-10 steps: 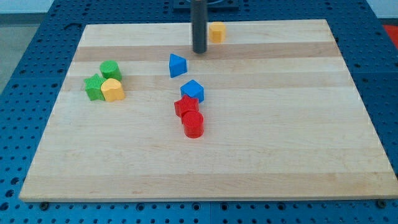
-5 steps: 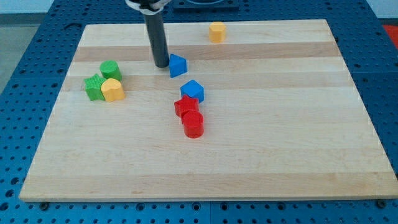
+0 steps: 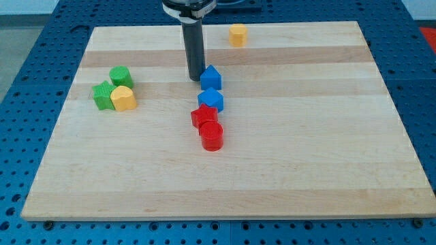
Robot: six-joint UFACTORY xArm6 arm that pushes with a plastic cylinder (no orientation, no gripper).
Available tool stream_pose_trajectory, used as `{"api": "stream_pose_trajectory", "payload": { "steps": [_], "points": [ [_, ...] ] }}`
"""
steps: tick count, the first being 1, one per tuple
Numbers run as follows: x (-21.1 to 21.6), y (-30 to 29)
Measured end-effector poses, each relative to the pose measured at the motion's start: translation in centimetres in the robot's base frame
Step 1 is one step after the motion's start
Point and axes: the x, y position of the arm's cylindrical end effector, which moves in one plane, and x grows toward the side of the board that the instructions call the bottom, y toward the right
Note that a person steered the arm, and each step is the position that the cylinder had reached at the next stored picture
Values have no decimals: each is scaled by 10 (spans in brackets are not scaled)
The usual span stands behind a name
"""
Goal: Move the blue triangle closer to the blue cube
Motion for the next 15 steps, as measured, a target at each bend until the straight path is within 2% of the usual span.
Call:
{"api": "stream_pose_trajectory", "payload": {
  "steps": [2,4,5,9,15],
  "points": [
    [12,-1],
    [-22,1],
    [-23,15],
    [-6,15],
    [-6,16]
  ]
}}
